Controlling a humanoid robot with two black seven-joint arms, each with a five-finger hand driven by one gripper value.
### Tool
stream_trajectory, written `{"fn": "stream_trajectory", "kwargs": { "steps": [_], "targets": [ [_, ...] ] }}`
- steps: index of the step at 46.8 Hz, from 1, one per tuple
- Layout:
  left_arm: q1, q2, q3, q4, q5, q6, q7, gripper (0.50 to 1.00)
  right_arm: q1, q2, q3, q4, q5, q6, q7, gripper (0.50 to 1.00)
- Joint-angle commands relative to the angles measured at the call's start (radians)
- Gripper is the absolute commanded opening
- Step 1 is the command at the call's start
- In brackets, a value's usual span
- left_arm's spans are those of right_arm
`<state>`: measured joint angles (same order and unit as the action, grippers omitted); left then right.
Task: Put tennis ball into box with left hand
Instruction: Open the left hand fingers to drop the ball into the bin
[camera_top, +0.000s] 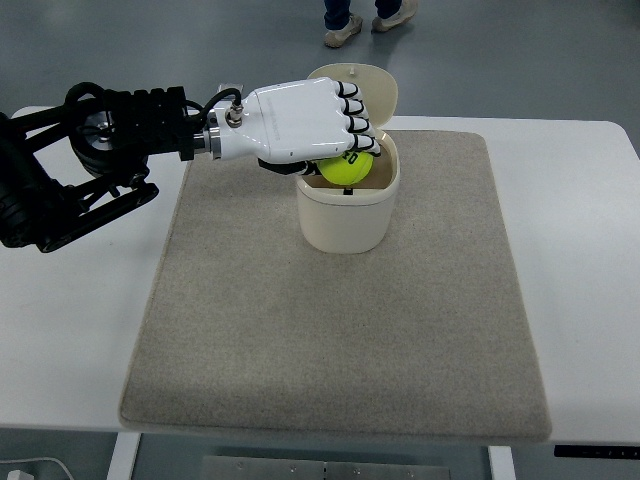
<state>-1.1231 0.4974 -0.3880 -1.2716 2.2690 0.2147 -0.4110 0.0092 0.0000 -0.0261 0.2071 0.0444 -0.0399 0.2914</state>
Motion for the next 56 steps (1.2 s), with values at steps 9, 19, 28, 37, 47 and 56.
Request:
{"fn": "stream_trajectory", "kwargs": {
  "steps": [9, 19, 28, 37, 47, 56],
  "targets": [
    [0.002, 0.012, 0.0, 0.001, 0.0, 0.003, 0.0, 0.84, 0.0, 0.0, 0.0, 0.0, 0.0, 0.0, 0.0, 0.938],
    [0.002, 0.013, 0.0, 0.001, 0.0, 0.003, 0.0, 0.861, 0.0, 0.0, 0.0, 0.0, 0.0, 0.0, 0.0, 0.938],
    [0.005, 0.021, 0.0, 0.0, 0.0, 0.003, 0.0, 0.921, 0.0, 0.0, 0.0, 0.0, 0.0, 0.0, 0.0, 0.938],
    [0.009, 0.105, 0.015, -0.055, 0.0, 0.012, -0.002, 0.921, 0.0, 0.0, 0.0, 0.0, 0.0, 0.0, 0.0, 0.938],
    [0.045, 0.253, 0.055, -0.133, -0.071, 0.023, -0.005, 0.979, 0.0, 0.0, 0.0, 0.0, 0.0, 0.0, 0.0, 0.938],
    [0.138, 0.374, 0.058, -0.155, -0.301, 0.029, -0.005, 0.992, 0.0, 0.0, 0.0, 0.0, 0.0, 0.0, 0.0, 0.938]
  ]
}}
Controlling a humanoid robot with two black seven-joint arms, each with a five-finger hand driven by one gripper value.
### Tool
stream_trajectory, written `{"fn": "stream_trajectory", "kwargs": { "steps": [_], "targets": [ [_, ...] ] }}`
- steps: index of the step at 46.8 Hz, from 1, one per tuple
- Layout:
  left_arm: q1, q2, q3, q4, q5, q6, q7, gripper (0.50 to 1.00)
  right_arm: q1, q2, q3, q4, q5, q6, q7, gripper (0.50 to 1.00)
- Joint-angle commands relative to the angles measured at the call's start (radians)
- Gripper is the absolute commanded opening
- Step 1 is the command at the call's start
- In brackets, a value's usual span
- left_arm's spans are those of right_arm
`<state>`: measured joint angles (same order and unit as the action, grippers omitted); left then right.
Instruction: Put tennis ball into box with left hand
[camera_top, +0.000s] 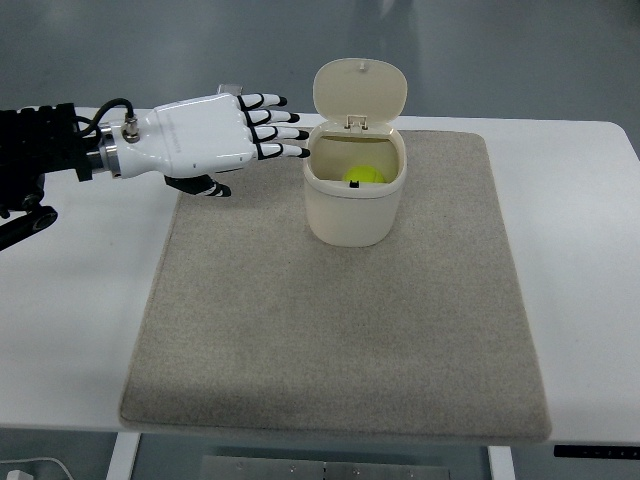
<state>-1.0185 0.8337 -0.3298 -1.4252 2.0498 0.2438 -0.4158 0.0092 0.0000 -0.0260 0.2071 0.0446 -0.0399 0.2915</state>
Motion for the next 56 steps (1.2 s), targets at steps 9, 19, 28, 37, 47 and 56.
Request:
{"fn": "stream_trajectory", "kwargs": {
  "steps": [9, 19, 28, 37, 47, 56],
  "targets": [
    [0.144, 0.087, 0.0, 0.012, -0.344, -0.001, 0.002, 0.992, 0.0, 0.0, 0.0, 0.0, 0.0, 0.0, 0.0, 0.938],
    [0.256, 0.087, -0.002, 0.018, -0.533, -0.001, 0.0, 0.992, 0.0, 0.0, 0.0, 0.0, -0.002, 0.0, 0.0, 0.938],
    [0.29, 0.081, -0.012, 0.031, -0.736, -0.008, 0.003, 0.992, 0.0, 0.0, 0.0, 0.0, 0.0, 0.0, 0.0, 0.938],
    [0.279, 0.076, -0.025, 0.061, -1.124, -0.055, 0.003, 0.992, 0.0, 0.0, 0.0, 0.0, 0.0, 0.0, 0.0, 0.938],
    [0.241, 0.067, -0.057, 0.12, -1.362, -0.21, 0.006, 0.992, 0.0, 0.0, 0.0, 0.0, -0.002, 0.0, 0.0, 0.938],
    [0.213, 0.064, -0.06, 0.244, -1.643, -0.429, 0.012, 0.992, 0.0, 0.0, 0.0, 0.0, 0.0, 0.0, 0.0, 0.938]
  ]
}}
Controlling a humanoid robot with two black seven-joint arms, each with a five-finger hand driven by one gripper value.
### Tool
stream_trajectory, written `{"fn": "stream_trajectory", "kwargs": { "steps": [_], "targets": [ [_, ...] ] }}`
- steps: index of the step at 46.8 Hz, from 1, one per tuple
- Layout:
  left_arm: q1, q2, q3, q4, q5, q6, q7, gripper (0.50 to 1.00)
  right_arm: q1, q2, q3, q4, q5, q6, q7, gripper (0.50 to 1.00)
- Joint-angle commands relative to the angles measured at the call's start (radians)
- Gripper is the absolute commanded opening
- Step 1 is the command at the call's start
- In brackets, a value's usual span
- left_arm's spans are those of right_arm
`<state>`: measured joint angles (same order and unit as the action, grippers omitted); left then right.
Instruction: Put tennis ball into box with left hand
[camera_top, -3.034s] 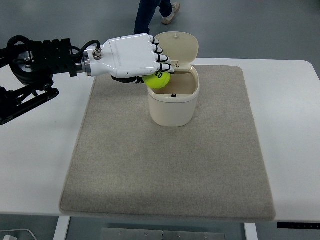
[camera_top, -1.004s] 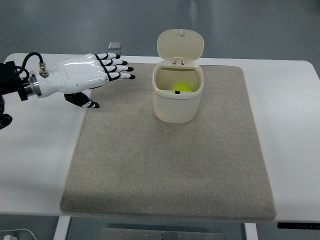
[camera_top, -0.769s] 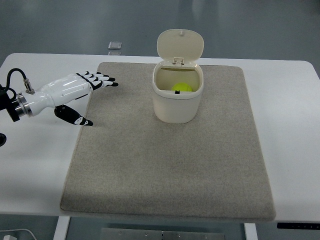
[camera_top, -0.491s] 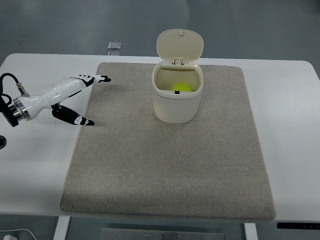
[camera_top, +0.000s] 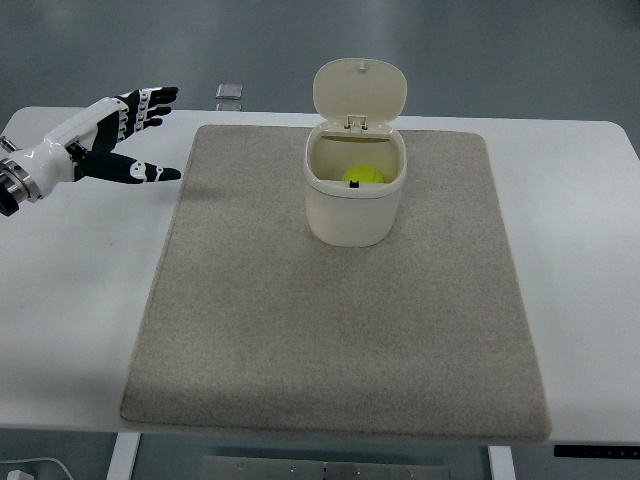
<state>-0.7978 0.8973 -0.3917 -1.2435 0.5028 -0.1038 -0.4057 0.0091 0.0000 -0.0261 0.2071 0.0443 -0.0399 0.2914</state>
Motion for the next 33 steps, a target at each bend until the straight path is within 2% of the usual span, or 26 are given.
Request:
{"fn": "stream_trajectory", "kwargs": {
  "steps": [1, 9, 15, 22, 33],
  "targets": [
    [-0.009, -0.001, 0.002, 0.085, -0.124, -0.109, 0.002, 0.992, 0.0, 0.0, 0.0, 0.0, 0.0, 0.0, 0.0, 0.938],
    [-0.031, -0.055, -0.001, 0.249, -0.225, -0.341, 0.015, 0.992, 0.0, 0.0, 0.0, 0.0, -0.001, 0.0, 0.0, 0.938],
    [-0.032, -0.058, -0.001, 0.303, -0.36, -0.456, 0.094, 0.992, 0.0, 0.0, 0.0, 0.0, 0.0, 0.0, 0.0, 0.938],
    [-0.034, -0.06, -0.002, 0.314, -0.549, -0.507, 0.252, 0.992, 0.0, 0.0, 0.0, 0.0, 0.0, 0.0, 0.0, 0.938],
    [-0.034, -0.07, -0.013, 0.314, -0.783, -0.507, 0.381, 0.994, 0.0, 0.0, 0.0, 0.0, 0.0, 0.0, 0.0, 0.938]
  ]
}}
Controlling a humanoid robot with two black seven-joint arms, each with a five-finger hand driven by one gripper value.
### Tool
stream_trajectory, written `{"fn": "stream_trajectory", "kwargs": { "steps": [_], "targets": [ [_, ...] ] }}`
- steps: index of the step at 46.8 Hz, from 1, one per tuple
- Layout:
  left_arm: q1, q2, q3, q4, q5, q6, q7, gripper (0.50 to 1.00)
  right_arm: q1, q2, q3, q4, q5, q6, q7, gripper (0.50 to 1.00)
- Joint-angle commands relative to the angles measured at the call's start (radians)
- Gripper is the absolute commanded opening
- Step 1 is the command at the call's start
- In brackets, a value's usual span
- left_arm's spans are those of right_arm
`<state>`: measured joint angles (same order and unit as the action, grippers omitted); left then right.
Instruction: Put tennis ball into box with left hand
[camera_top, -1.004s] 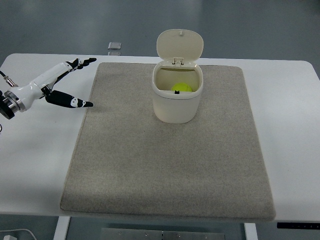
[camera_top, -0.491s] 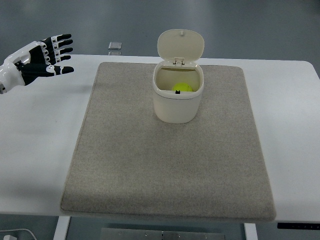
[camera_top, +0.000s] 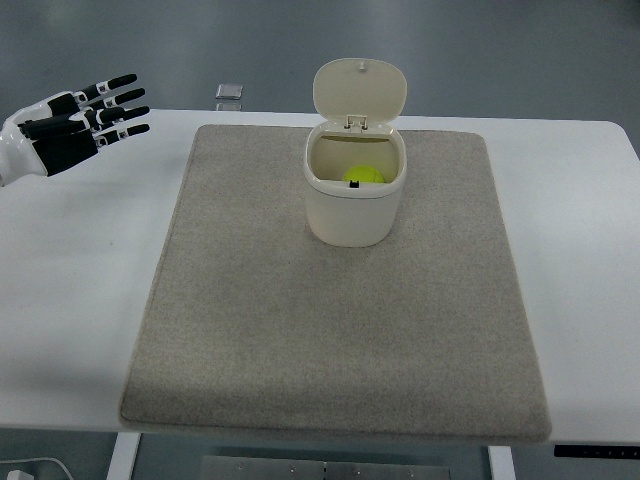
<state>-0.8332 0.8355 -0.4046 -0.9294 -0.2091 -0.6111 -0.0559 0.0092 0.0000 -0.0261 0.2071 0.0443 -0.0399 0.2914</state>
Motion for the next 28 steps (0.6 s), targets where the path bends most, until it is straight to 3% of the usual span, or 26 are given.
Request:
{"fn": "stream_trajectory", "kwargs": {
  "steps": [1, 7, 28],
  "targets": [
    [0.002, -0.015, 0.0, 0.0, -0.096, 0.0, 0.043, 0.992, 0.0, 0.0, 0.0, 0.0, 0.0, 0.0, 0.0, 0.938],
    [0.008, -0.027, -0.002, 0.0, -0.176, 0.0, 0.09, 0.994, 0.0, 0.0, 0.003, 0.003, 0.002, 0.008, 0.0, 0.938],
    [0.011, -0.061, -0.002, -0.003, -0.177, 0.0, 0.09, 0.992, 0.0, 0.0, 0.008, 0.02, 0.006, 0.0, 0.005, 0.938]
  ]
}}
